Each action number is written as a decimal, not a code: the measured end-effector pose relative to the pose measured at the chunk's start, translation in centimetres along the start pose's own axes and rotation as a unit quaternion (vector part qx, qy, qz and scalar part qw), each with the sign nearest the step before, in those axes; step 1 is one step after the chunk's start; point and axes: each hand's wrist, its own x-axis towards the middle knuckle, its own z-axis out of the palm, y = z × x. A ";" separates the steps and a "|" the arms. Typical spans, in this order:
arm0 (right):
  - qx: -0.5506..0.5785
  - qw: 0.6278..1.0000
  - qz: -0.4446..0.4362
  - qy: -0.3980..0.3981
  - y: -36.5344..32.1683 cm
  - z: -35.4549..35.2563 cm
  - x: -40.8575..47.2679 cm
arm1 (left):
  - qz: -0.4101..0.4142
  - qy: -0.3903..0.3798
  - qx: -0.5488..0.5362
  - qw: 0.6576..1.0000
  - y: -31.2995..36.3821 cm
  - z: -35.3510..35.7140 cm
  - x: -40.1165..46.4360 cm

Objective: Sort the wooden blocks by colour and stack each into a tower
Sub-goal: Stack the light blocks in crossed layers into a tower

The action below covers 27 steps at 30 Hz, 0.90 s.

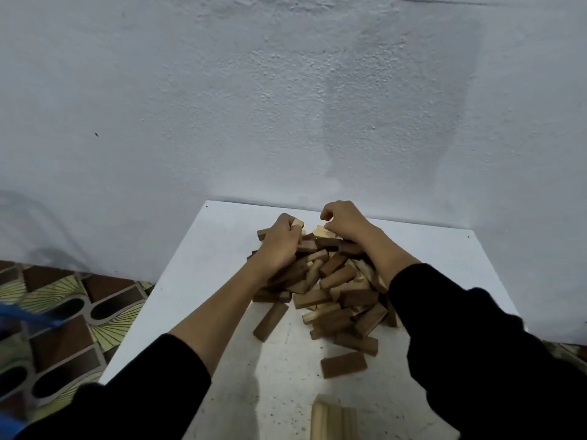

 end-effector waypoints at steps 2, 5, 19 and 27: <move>-0.037 0.999 0.015 -0.019 -0.1 1.0 1.4 | -0.005 0.009 -0.008 1.000 -0.3 -0.2 0.7; -0.077 0.995 0.041 -0.054 -0.2 2.3 2.7 | 0.000 0.020 0.000 1.000 -0.8 -0.3 1.5; 0.061 0.997 0.004 0.056 -2.3 -0.1 2.3 | -0.047 0.059 -0.069 0.995 -1.7 -0.4 2.9; 0.314 0.945 0.010 0.094 -7.0 -2.7 -4.6 | -0.019 0.039 -0.355 0.934 1.5 -2.3 -0.8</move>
